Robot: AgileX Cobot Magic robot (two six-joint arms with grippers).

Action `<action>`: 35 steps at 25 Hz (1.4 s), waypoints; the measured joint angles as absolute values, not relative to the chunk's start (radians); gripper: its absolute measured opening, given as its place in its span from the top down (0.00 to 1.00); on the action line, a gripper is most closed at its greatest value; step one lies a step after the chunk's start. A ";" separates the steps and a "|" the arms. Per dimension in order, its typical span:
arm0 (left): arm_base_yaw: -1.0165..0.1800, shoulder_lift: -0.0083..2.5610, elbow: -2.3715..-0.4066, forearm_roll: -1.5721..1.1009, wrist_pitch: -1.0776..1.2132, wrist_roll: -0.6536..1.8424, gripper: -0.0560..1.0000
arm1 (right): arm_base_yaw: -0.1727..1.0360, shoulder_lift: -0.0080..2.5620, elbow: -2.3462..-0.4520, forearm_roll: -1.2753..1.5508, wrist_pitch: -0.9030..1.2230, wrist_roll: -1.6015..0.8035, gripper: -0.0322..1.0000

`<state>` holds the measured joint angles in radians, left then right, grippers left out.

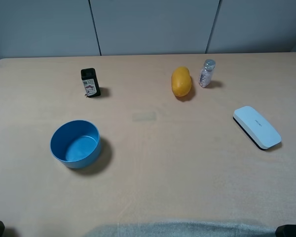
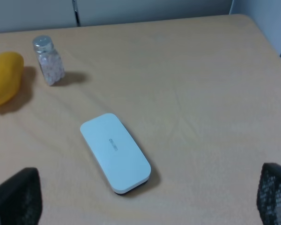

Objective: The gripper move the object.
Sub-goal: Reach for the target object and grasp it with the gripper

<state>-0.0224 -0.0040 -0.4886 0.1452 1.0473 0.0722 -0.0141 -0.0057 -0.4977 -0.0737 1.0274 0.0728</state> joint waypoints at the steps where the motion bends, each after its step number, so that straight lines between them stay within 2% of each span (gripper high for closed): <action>1: -0.022 -0.004 -0.489 0.145 1.047 0.072 0.02 | -0.014 -0.006 -0.498 -0.074 1.027 0.073 0.30; 13: -0.022 -0.004 -0.489 0.145 1.047 0.072 0.02 | -0.014 0.066 -0.498 -0.074 1.027 0.073 0.30; 35: -0.022 -0.004 -0.489 0.145 1.047 0.072 0.02 | -0.014 0.666 -0.621 -0.067 0.962 -0.011 0.30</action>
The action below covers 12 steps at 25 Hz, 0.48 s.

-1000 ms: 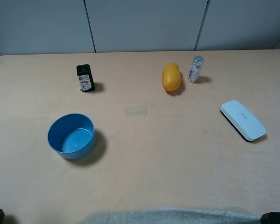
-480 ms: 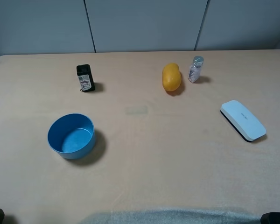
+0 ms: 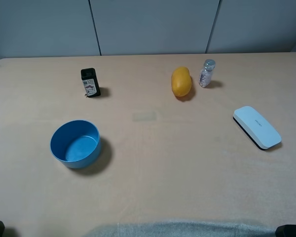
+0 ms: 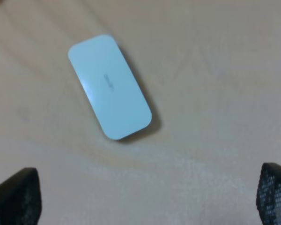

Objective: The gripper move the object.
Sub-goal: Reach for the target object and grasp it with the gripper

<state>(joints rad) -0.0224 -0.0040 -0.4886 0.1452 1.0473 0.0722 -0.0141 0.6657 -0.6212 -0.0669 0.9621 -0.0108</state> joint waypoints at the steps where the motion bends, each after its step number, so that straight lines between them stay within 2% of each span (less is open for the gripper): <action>1: -0.022 -0.004 -0.489 0.145 1.047 0.072 0.02 | -0.014 0.688 -0.621 -0.064 0.953 -0.017 0.30; 12: -0.022 -0.004 -0.489 0.145 1.047 0.072 0.02 | -0.014 0.976 -0.621 -0.032 0.843 -0.074 0.30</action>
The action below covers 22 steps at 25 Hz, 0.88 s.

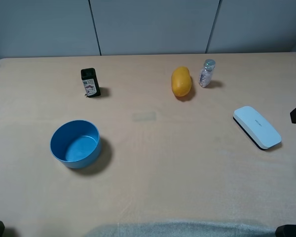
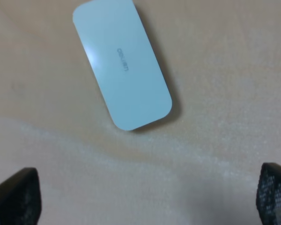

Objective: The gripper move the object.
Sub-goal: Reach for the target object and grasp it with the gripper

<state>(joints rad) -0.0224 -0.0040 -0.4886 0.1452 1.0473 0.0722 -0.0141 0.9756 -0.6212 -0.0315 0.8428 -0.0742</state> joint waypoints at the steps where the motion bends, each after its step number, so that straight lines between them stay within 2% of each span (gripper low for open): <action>1: -0.022 -0.004 -0.489 0.145 1.047 0.072 0.02 | -0.014 1.001 -0.621 -0.030 0.824 -0.078 0.30; 22: -0.022 -0.004 -0.489 0.145 1.047 0.072 0.02 | -0.014 1.373 -0.626 -0.016 0.570 -0.131 0.30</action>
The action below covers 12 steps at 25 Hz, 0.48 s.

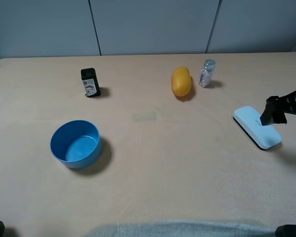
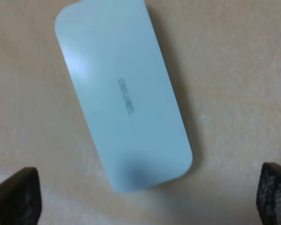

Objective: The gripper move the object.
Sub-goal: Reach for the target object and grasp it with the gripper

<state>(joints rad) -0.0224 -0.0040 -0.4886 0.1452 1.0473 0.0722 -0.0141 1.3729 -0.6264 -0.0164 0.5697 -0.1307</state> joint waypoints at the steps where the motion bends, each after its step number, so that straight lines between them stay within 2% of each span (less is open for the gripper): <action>1: -0.022 -0.004 -0.489 0.145 1.047 0.072 0.02 | -0.014 1.385 -0.626 -0.012 0.559 -0.137 0.30; 12: -0.022 -0.004 -0.489 0.145 1.047 0.072 0.02 | -0.014 1.544 -0.627 0.023 0.439 -0.213 0.30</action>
